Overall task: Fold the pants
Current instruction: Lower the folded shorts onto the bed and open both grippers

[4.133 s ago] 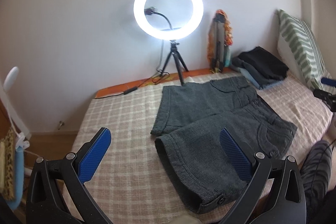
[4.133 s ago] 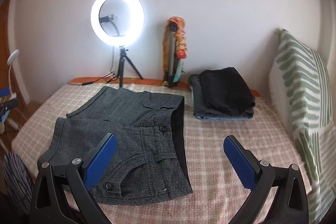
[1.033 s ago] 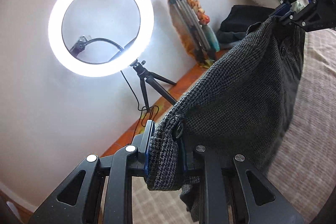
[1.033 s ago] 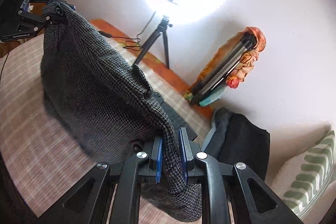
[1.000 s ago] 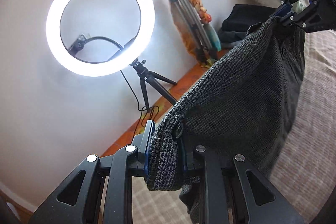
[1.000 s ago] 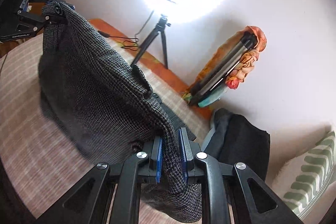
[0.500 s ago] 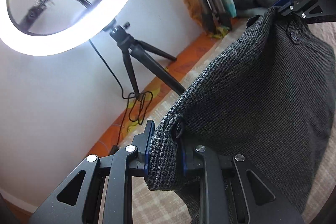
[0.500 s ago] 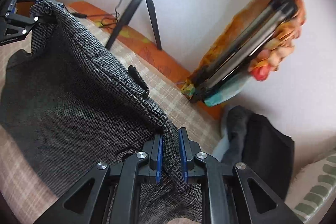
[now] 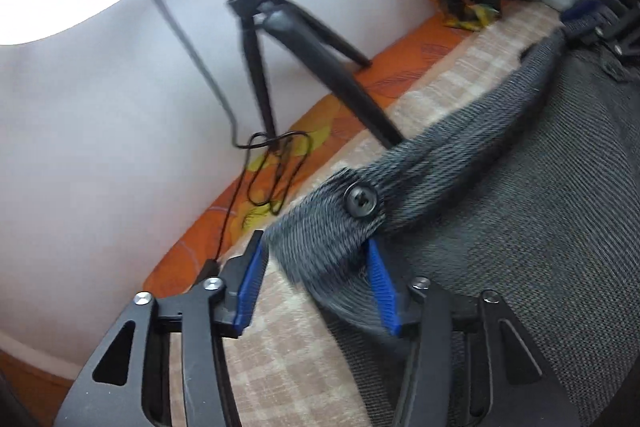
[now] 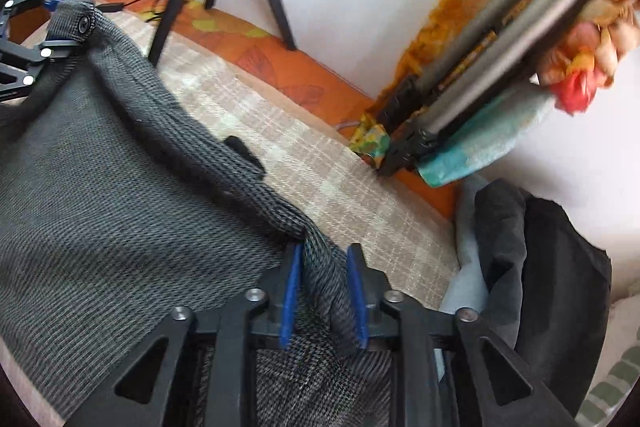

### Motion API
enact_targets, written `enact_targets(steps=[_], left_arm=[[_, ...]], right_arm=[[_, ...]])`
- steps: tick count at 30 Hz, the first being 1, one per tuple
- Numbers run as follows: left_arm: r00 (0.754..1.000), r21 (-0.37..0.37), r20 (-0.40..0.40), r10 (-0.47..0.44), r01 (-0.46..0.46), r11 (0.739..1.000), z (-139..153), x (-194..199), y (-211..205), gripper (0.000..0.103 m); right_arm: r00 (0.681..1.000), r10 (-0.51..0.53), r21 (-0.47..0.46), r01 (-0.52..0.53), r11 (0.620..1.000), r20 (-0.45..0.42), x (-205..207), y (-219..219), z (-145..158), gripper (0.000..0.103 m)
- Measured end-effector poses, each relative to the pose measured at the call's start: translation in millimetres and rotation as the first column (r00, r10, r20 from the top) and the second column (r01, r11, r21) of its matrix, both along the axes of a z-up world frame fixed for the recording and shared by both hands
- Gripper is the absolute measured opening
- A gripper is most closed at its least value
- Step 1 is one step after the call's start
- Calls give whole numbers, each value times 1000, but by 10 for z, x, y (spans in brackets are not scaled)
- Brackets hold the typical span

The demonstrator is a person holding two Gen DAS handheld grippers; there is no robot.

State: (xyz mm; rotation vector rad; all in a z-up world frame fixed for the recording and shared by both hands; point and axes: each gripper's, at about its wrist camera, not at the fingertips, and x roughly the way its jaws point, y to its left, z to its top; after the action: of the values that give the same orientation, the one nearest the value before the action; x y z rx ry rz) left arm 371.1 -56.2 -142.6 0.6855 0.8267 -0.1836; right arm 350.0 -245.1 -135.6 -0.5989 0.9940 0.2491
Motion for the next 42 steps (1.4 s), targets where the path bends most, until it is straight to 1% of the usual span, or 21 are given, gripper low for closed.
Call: enact_targets(steps=[2, 4, 5, 7, 8, 11, 15, 18, 20, 22, 23, 26, 28, 29, 31, 32, 34, 35, 36, 39, 42], left_arm=[[999, -38, 9, 41, -40, 998, 97, 33, 139, 54], [998, -65, 17, 59, -58, 996, 183, 6, 232, 63], [998, -78, 24, 64, -61, 995, 232, -35, 272, 63], [998, -82, 34, 57, -54, 995, 293, -134, 294, 63], [998, -70, 42, 50, -47, 996, 305, -184, 289, 63], [996, -33, 68, 54, -52, 998, 312, -275, 331, 63], [993, -87, 59, 99, -94, 992, 378, -146, 391, 63], [994, -136, 68, 87, -77, 988, 485, -227, 364, 63], [996, -153, 73, 60, -48, 987, 519, -327, 260, 63], [997, -171, 72, 24, -11, 985, 539, -416, 130, 63], [997, -180, 72, -1, 14, 984, 523, -461, 6, 63], [997, -205, 58, -49, 60, 977, 449, -495, -329, 63], [996, -213, 51, -70, 80, 974, 366, -458, -553, 63], [996, -211, 52, -75, 84, 974, 306, -440, -658, 63], [995, -198, 56, -82, 92, 976, 230, -364, -824, 63], [995, -192, 55, -82, 91, 977, 181, -317, -895, 63], [996, -198, 56, -64, 74, 977, 106, -214, -1004, 63], [997, -198, 57, -44, 54, 979, 59, -150, -1049, 63], [998, -196, 58, -28, 39, 980, 24, -117, -1063, 63], [1000, -209, 21, 7, -2, 978, -143, 29, -1077, 63], [1000, -204, -15, 10, -13, 979, -324, 111, -1088, 63]], right_arm=[[1000, -18, 21, 18, 1000, -6, 15, -40, -3, 24], [999, -37, 16, 37, 999, 5, 10, -71, -7, 32], [999, -44, 15, 44, 999, 7, 25, -79, -7, 35], [997, -71, 13, 71, 997, 22, 39, -123, 28, 51], [996, -84, 12, 83, 996, 30, 49, -147, 47, 55], [992, -121, 44, 119, 992, 45, 25, -232, 155, 56], [988, -138, 60, 134, 989, 76, -132, -293, 330, 57], [982, -171, 137, 159, 978, 81, -381, -360, 517, 60], [970, -229, 201, 209, 957, 80, -568, -440, 628, 64], [956, -285, 267, 256, 929, 76, -751, -537, 693, 73], [940, -336, 324, 302, 897, 55, -921, -619, 713, 75], [898, -441, 426, 401, 811, -6, -1315, -721, 631, 79], [869, -490, 484, 460, 744, -73, -1563, -767, 503, 79], [860, -501, 501, 477, 722, -98, -1631, -785, 452, 79], [832, -526, 562, 522, 642, -173, -1829, -831, 303, 79], [825, -531, 581, 533, 615, -195, -1867, -844, 257, 79], [795, -555, 635, 564, 528, -245, -1984, -920, 142, 79], [785, -561, 654, 572, 495, -262, -2004, -932, 92, 79], [780, -560, 664, 578, 474, -279, -2012, -939, 48, 79], [780, -548, 683, 579, 446, -303, -2056, -935, -28, 79], [784, -528, 694, 578, 430, -326, -2031, -933, -107, 79]])
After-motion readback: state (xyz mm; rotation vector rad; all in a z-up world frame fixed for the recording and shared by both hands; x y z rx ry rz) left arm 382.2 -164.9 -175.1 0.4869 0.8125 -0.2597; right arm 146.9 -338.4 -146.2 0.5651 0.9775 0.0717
